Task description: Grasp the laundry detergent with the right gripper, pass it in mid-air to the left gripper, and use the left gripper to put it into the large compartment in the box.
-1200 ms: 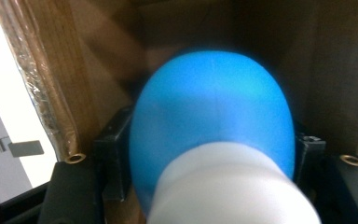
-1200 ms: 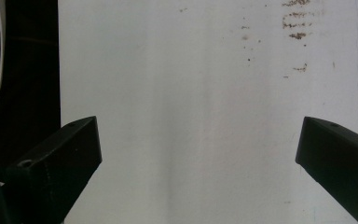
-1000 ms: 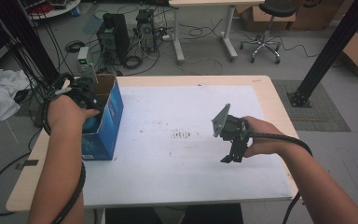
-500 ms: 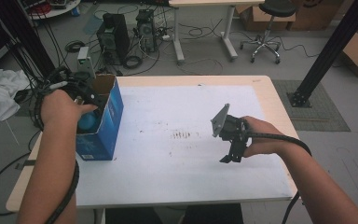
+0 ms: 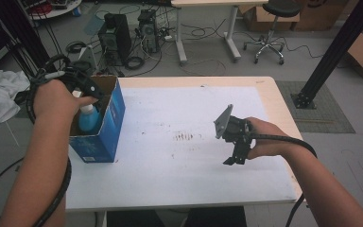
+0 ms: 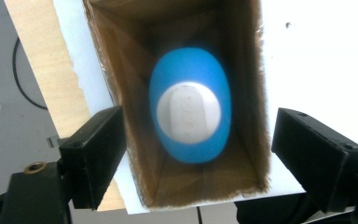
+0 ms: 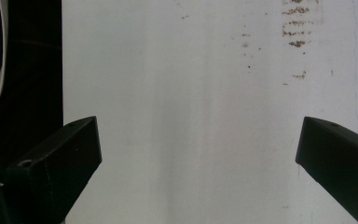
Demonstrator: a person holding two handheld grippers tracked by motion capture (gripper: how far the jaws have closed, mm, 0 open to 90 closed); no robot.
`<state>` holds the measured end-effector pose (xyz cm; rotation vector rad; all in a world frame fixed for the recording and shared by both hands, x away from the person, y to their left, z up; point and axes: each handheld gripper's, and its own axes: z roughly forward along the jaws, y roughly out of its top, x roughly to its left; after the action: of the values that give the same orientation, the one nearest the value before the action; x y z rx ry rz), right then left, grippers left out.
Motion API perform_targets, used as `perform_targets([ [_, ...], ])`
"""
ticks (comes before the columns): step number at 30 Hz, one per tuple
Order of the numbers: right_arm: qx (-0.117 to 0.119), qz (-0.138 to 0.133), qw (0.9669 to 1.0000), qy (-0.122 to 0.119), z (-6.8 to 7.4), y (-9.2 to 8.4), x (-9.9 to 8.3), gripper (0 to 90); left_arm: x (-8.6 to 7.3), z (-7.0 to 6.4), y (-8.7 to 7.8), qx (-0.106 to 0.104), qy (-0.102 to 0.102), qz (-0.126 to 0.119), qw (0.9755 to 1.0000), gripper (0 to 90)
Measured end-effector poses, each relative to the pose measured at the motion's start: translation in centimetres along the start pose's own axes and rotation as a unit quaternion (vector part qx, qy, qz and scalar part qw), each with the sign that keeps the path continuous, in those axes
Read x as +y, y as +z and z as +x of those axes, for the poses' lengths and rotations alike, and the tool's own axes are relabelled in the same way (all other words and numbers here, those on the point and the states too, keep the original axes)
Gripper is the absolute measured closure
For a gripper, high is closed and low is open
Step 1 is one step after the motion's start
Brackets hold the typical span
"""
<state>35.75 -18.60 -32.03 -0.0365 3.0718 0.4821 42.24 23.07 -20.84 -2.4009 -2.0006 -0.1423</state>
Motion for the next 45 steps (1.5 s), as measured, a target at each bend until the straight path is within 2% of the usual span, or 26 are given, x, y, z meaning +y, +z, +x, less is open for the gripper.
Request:
perform_targets([
  [7,-0.002,0.003,1.0000,0.001,-0.1,-0.3,-0.1,0.0,0.1,-1.0,-2.1,0.000,0.025,-0.012,0.9996,15.8],
  [13,-0.001,0.005,1.0000,0.000,0.0,-0.3,-0.2,0.0,0.3,-2.3,-2.8,-0.012,0.047,-0.009,0.9988,15.5],
  [20,-0.002,0.005,1.0000,0.003,0.1,-0.4,-0.3,0.0,0.6,-4.0,-3.6,-0.018,0.082,-0.017,0.9963,8.0],
  [24,-0.003,0.003,1.0000,0.005,0.1,-0.4,-0.4,0.0,0.8,-4.8,-4.1,-0.015,0.097,-0.016,0.9951,7.1],
  [29,-0.004,0.003,1.0000,0.008,0.2,-0.5,-0.6,0.0,1.0,-5.7,-4.5,-0.020,0.120,-0.018,0.9925,5.5],
  [35,-0.004,0.005,0.9999,0.012,0.2,-0.6,-0.9,0.0,0.9,-7.2,-4.9,-0.023,0.153,-0.018,0.9878,1.2],
  [39,-0.005,0.005,0.9999,0.014,0.3,-0.7,-1.0,0.0,0.8,-8.4,-4.9,-0.032,0.190,-0.021,0.9810,0.1],
  [41,-0.005,0.006,0.9999,0.014,0.3,-0.8,-1.0,0.0,0.7,-9.1,-5.0,-0.038,0.219,-0.024,0.9746,0.1],
  [42,-0.006,0.005,0.9999,0.015,0.3,-0.8,-1.0,0.0,0.6,-9.6,-5.0,-0.045,0.237,-0.030,0.9701,0.1],
  [43,-0.006,0.006,0.9998,0.016,0.3,-0.8,-1.0,0.0,0.6,-10.0,-5.0,-0.044,0.261,-0.032,0.9637,0.1],
  [45,-0.006,0.008,0.9998,0.016,0.3,-0.9,-1.0,0.0,0.4,-10.7,-5.0,-0.046,0.289,-0.037,0.9555,0.1],
])
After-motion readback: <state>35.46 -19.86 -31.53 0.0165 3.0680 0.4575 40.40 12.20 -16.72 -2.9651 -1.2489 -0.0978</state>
